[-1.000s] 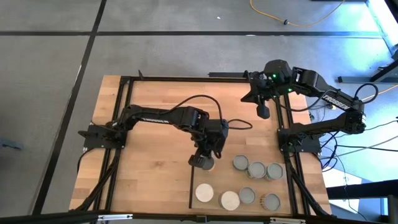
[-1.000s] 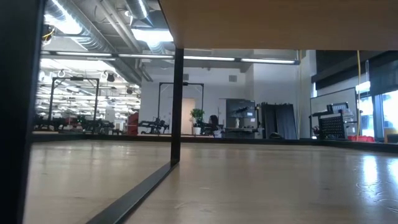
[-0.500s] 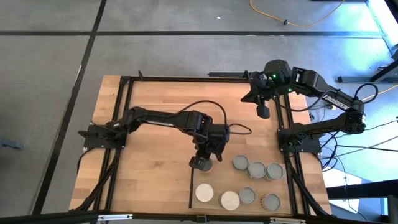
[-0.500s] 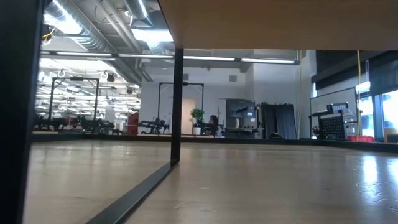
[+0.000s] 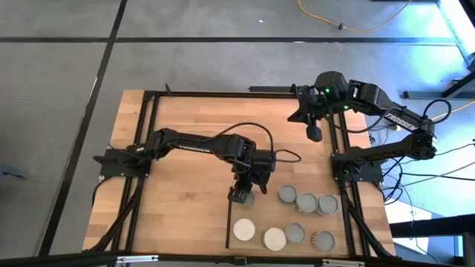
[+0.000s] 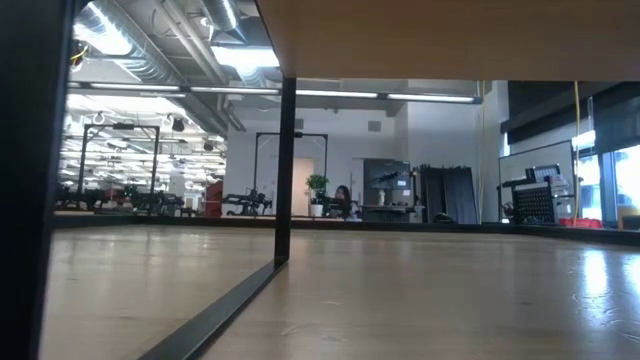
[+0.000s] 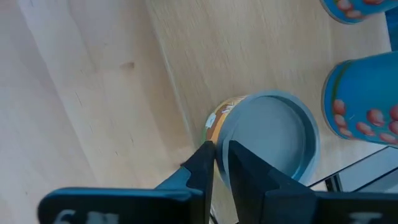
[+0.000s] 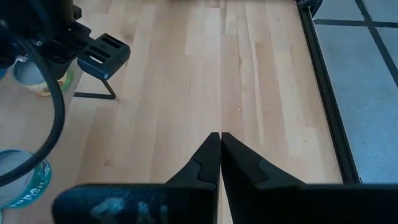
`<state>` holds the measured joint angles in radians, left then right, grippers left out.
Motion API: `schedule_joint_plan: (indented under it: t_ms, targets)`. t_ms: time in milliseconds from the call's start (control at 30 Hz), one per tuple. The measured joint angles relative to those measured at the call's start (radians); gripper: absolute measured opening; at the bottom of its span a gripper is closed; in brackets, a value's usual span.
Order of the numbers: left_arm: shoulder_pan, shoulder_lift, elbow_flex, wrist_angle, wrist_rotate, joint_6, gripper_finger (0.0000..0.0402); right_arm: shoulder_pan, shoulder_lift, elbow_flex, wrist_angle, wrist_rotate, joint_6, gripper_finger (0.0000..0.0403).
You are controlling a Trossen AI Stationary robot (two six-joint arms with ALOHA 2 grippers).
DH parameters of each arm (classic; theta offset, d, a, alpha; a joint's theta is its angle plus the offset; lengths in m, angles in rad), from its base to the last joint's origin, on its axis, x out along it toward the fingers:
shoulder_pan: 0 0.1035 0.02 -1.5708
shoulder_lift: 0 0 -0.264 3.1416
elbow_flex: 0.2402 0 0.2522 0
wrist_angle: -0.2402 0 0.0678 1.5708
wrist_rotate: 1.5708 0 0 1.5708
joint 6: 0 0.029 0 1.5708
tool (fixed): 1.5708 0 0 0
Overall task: Pick and place cans onto a shelf
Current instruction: Put the yellow canned mushroom on the shelf aligned with the other blue canned cherries, then adjust the green tuna can on the shelf
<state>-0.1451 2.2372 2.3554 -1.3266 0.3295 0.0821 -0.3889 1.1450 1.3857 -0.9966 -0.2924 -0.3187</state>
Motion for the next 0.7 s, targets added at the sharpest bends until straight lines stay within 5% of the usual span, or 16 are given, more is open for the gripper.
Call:
schedule_joint_plan:
  t_ms: [433,700]
  targets:
    - [0.000,-0.057,0.000,-0.004,-0.037,-0.009,0.0044,0.000,0.000,0.000,-0.003,-0.002,0.000,0.0017]
    - [0.003,-0.135,0.001,0.003,-0.063,-0.054,0.0045,0.011,0.000,0.000,-0.074,-0.095,0.079,0.0017]
